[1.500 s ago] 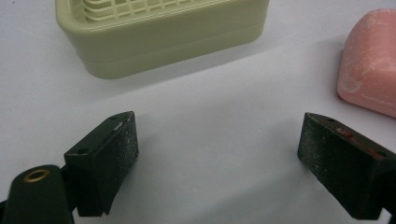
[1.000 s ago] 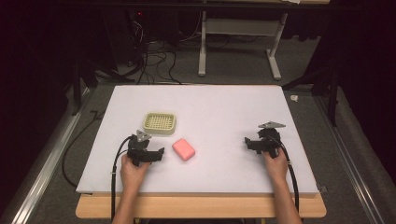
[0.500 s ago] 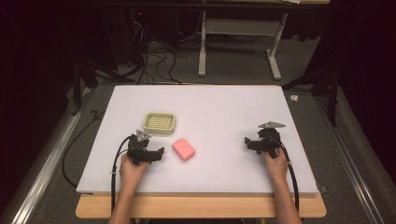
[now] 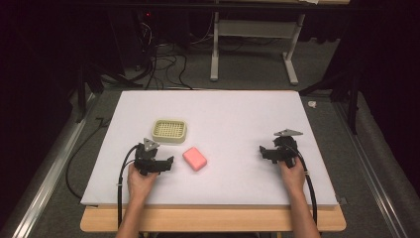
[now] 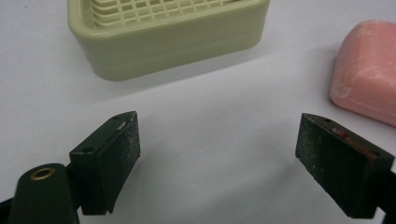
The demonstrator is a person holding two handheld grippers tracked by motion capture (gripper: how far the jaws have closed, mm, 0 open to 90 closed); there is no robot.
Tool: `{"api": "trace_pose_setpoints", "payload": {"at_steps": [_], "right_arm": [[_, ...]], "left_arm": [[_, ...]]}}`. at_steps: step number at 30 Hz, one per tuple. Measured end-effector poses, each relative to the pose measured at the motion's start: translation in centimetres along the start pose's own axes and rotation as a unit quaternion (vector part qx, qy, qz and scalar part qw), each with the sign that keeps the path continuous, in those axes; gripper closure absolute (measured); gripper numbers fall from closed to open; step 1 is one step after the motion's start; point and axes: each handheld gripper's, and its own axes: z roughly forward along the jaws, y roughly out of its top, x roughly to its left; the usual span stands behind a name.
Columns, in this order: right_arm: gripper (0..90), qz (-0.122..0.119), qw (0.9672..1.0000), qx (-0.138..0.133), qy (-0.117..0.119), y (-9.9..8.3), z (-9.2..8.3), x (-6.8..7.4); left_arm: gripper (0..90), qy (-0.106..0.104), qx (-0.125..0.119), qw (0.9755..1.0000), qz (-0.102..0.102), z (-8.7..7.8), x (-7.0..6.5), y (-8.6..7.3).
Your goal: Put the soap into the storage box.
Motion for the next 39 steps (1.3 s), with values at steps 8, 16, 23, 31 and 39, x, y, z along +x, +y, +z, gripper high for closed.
{"api": "trace_pose_setpoints", "payload": {"at_steps": [8,16,23,31,39], "right_arm": [[15.6,0.000,1.0000,0.000,0.000,0.0,0.0,0.0],[15.5,0.000,1.0000,0.000,-0.001,0.0,0.0,0.0],[15.4,0.000,1.0000,0.000,-0.001,0.0,0.0,0.0],[15.4,0.000,1.0000,0.000,-0.001,0.0,0.0,0.0],[15.4,0.000,1.0000,0.000,-0.001,0.0,0.0,0.0]], "left_arm": [[15.7,-0.014,-0.012,0.9998,0.002,-1.1,-0.6,0.2],[14.9,-0.029,-0.018,0.9994,0.007,-1.6,-1.3,0.6],[13.4,-0.034,-0.026,0.9989,0.021,-2.1,-2.4,1.1],[12.5,-0.050,-0.032,0.9977,0.032,-2.4,-3.5,1.6],[12.0,-0.066,-0.028,0.9963,0.049,-2.2,-4.7,2.1]]}}
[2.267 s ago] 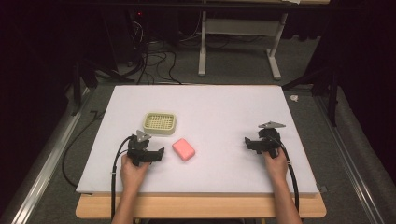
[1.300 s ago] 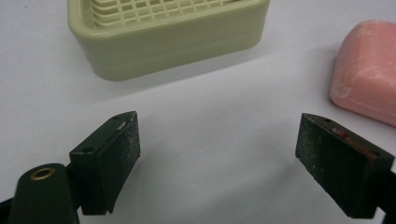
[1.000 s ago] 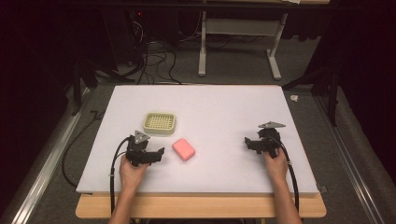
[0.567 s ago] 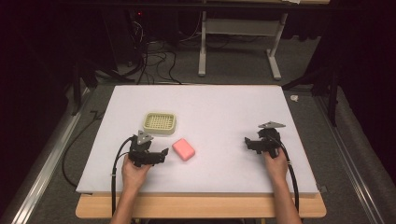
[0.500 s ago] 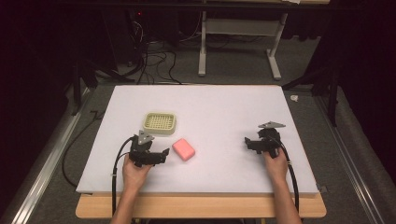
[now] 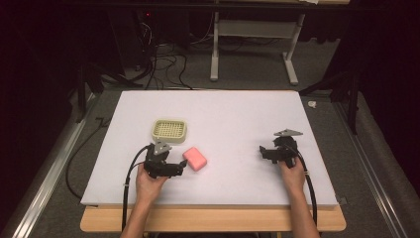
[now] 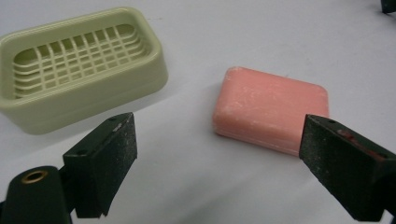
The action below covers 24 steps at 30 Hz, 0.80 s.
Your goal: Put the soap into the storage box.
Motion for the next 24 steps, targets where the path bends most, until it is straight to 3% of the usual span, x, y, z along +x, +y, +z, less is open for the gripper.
{"api": "trace_pose_setpoints", "payload": {"at_steps": [24], "right_arm": [[15.5,0.001,1.0000,0.000,0.001,0.0,0.0,0.0]], "left_arm": [[9.1,-0.029,0.021,0.9983,0.045,2.1,-2.7,1.7]]}}
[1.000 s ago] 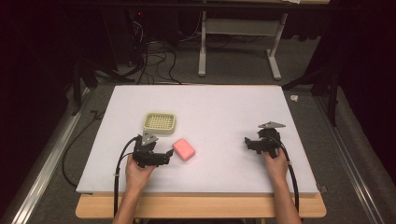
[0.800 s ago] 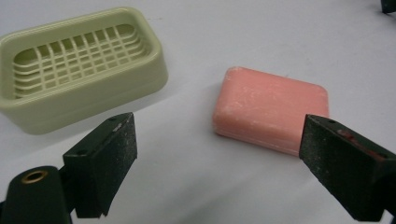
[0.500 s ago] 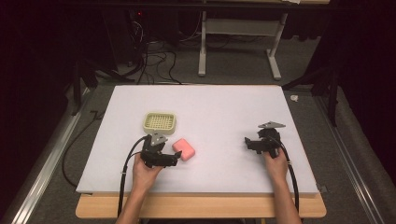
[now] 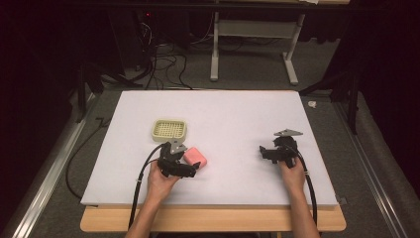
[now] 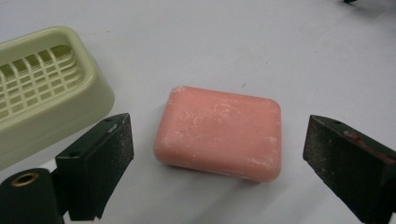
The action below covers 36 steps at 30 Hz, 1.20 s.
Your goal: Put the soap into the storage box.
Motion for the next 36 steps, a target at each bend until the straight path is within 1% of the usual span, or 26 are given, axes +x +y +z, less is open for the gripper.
{"api": "trace_pose_setpoints", "payload": {"at_steps": [5,9,12,22,26,27,31,33,36], "right_arm": [[15.5,0.000,1.0000,0.000,0.000,0.0,0.0,0.0],[15.5,0.000,1.0000,0.000,0.000,0.0,0.0,0.0],[15.5,0.000,1.0000,0.000,0.000,0.0,0.0,0.0],[15.5,0.000,1.0000,0.000,0.001,0.0,0.0,0.0],[15.5,0.000,1.0000,0.000,0.000,0.0,0.0,0.0],[15.5,0.000,1.0000,0.000,0.000,0.0,0.0,0.0],[15.5,0.000,1.0000,0.000,0.000,0.0,0.0,0.0],[15.5,0.000,1.0000,0.000,0.000,0.0,0.0,0.0],[15.5,0.000,1.0000,0.000,0.000,0.0,0.0,0.0]], "left_arm": [[8.9,-0.004,0.003,1.0000,0.002,0.8,-0.2,0.3],[7.9,-0.005,0.014,0.9998,0.010,1.7,-0.3,0.3],[7.5,-0.009,0.017,0.9997,0.012,2.2,-0.3,0.3],[6.6,-0.005,0.031,0.9993,0.019,3.5,-0.1,0.2],[6.6,-0.007,0.040,0.9990,0.019,4.0,0.0,0.0],[6.6,-0.011,0.045,0.9988,0.018,4.1,0.1,0.0],[7.0,-0.012,0.058,0.9981,0.018,4.5,0.3,-0.2],[7.2,-0.015,0.056,0.9982,0.016,4.6,0.3,-0.2],[7.8,-0.015,0.054,0.9982,0.018,4.6,0.3,-0.2]]}}
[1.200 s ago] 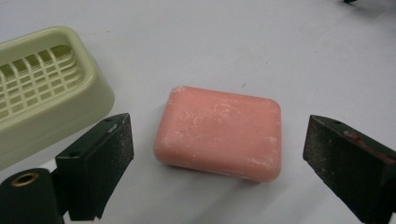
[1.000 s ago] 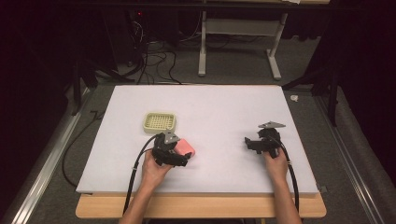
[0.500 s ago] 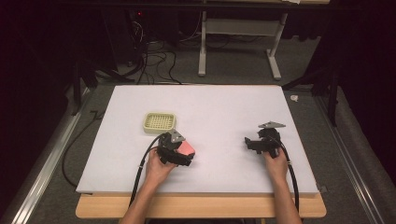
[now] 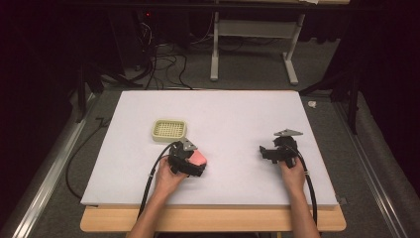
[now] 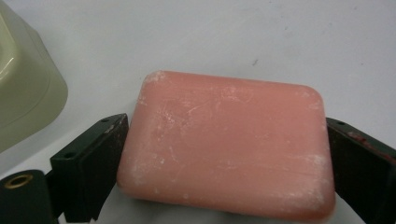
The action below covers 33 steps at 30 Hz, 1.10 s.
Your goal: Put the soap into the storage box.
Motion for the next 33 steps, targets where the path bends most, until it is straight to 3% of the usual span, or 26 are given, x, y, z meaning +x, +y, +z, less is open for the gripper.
{"api": "trace_pose_setpoints", "payload": {"at_steps": [8,26,33], "right_arm": [[15.5,0.000,1.0000,0.000,0.000,0.0,0.0,0.0],[15.6,0.000,1.0000,0.000,0.000,0.0,0.0,0.0],[15.5,-0.001,1.0000,0.000,0.000,0.0,0.0,0.0]], "left_arm": [[12.0,-0.006,-0.002,1.0000,-0.001,0.0,0.1,0.0],[13.7,0.009,-0.003,0.9999,-0.007,-0.4,-0.1,0.0],[13.7,0.007,-0.015,0.9998,-0.008,-1.2,-0.3,0.2]]}}
